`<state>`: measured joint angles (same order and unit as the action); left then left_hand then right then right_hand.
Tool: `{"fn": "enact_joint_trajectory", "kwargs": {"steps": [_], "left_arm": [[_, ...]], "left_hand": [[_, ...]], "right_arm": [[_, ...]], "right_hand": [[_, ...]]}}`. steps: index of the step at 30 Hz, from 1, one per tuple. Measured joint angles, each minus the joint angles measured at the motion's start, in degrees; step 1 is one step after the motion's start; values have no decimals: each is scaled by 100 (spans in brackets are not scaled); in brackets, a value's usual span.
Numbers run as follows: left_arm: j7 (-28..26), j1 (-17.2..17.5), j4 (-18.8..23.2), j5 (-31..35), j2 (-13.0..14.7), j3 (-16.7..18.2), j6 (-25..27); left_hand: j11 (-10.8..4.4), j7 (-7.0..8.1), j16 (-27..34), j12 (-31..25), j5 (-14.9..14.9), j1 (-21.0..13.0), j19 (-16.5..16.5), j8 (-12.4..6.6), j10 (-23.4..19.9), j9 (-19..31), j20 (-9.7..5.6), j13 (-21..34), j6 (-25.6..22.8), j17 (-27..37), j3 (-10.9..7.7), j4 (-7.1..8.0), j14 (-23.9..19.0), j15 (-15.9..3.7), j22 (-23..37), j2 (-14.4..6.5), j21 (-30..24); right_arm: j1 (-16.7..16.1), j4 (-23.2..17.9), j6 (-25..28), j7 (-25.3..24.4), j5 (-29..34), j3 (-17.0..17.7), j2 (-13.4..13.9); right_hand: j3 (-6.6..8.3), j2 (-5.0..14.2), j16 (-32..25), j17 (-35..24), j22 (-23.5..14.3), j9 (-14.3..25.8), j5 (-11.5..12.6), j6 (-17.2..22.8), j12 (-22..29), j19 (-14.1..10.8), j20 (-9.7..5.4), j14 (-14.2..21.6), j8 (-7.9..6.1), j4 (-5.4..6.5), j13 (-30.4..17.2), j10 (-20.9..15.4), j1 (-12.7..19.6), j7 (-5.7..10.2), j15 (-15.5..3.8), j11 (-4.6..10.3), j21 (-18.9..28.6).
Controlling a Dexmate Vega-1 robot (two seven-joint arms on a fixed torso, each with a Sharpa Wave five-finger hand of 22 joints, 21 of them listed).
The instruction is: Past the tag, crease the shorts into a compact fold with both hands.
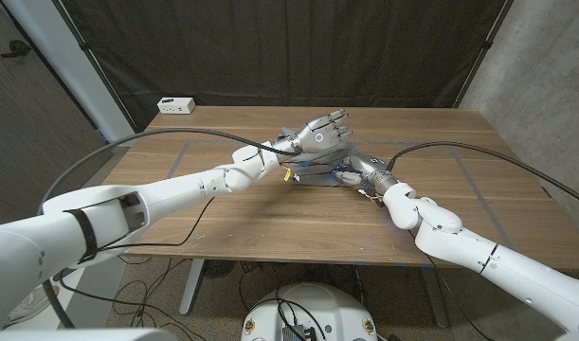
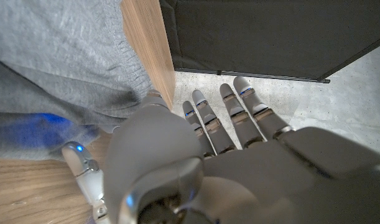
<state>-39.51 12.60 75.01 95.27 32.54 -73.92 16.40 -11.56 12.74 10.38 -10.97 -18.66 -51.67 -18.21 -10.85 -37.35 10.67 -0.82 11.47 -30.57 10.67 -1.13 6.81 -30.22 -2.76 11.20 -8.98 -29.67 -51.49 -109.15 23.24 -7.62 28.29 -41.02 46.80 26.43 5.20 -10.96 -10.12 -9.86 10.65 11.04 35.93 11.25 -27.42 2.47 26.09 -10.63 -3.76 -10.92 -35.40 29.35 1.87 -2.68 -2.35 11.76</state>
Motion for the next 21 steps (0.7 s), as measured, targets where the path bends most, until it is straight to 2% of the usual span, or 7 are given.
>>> {"fn": "enact_joint_trajectory", "kwargs": {"steps": [18,21], "left_arm": [[-60,30,-5,0,-5,93,-107],[-60,59,6,-20,-3,124,-107]], "left_hand": [[-1,16,0,-13,2,0,0,-40,-43,0,0,0,-60,-30,-24,-24,-1,0,0,0,0],[-1,16,0,-13,2,0,-23,-40,-43,0,23,0,-60,-30,-24,-24,-1,0,0,0,0]], "right_arm": [[-697,-592,717,-302,-122,531,397],[-782,-656,836,-389,-160,602,435]], "right_hand": [[30,0,0,-1,0,0,23,52,0,0,0,22,0,-28,0,-13,0,-13,22,-12,0],[31,-22,0,-1,0,0,23,52,0,0,0,22,0,-76,0,-13,23,-13,22,-12,0]]}}
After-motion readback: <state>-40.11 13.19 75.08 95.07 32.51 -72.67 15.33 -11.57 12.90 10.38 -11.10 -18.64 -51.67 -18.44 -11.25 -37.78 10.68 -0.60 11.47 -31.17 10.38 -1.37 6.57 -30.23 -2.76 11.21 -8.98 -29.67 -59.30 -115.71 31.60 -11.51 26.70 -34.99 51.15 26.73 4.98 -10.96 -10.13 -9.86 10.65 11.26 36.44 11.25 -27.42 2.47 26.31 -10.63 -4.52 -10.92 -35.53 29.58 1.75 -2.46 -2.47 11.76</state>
